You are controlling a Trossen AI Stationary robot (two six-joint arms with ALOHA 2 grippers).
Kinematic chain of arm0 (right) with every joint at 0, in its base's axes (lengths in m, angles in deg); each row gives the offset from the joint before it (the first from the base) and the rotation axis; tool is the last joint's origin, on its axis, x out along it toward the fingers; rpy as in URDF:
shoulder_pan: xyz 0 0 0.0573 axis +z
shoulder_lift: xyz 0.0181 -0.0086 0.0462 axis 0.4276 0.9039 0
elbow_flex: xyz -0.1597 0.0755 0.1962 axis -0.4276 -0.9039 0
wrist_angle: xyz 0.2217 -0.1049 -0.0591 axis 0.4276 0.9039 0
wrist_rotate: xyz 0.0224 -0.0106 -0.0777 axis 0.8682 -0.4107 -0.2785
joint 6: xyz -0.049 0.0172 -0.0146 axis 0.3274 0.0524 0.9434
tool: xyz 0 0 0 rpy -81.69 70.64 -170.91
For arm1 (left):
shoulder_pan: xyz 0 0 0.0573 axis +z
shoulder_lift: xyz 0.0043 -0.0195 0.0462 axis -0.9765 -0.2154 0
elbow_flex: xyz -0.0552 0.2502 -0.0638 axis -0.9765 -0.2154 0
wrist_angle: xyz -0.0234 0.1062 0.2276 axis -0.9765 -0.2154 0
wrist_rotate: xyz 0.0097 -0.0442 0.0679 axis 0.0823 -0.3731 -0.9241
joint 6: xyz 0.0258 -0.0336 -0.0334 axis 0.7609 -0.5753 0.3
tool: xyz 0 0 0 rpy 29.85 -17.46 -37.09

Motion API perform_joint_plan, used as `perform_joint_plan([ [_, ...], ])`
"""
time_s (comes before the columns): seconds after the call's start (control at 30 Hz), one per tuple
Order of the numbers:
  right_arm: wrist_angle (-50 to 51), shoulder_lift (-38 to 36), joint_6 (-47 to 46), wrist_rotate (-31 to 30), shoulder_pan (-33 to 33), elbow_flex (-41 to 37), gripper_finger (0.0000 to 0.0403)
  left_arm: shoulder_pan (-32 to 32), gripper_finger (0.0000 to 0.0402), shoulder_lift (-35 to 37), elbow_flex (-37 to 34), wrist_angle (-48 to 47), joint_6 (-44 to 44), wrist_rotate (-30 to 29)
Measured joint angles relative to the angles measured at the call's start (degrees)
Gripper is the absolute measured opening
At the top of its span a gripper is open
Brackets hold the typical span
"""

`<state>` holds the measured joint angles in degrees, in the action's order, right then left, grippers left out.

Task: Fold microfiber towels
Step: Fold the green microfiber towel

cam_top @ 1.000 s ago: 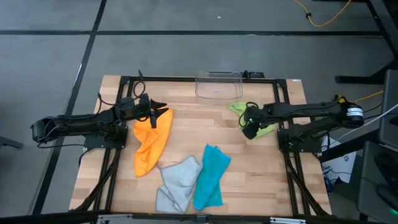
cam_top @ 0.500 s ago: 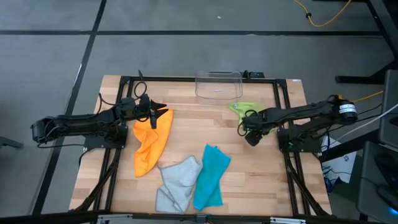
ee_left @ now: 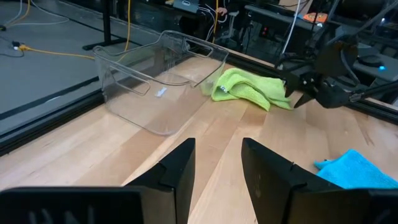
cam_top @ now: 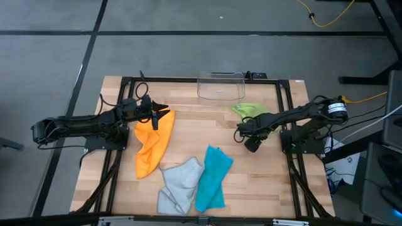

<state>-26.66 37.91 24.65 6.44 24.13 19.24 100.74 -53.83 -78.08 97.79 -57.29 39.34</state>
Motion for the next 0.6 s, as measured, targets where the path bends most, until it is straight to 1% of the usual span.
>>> perform_joint_plan([
  [0.27, 0.21, 1.60, 0.58, -0.61, -0.04, 0.20, 0.0193, -0.01, 0.0124, -0.02, 0.00, 0.00, -0.01, -0.02],
  [0.33, 0.22, 1.64, 0.63, -0.72, -0.09, 0.20, 0.0187, -0.02, 0.0124, -0.02, 0.01, 0.00, -0.02, -0.02],
  [0.43, 0.12, 1.53, 0.76, -0.73, -0.09, 0.16, 0.0163, -0.01, 0.0124, -0.02, 0.00, 0.02, -0.02, -0.02],
  [0.6, -0.03, 1.59, 0.98, -1.09, -0.07, 0.12, 0.0102, -0.01, 0.0124, -0.02, 0.01, 0.02, -0.02, -0.02],
])
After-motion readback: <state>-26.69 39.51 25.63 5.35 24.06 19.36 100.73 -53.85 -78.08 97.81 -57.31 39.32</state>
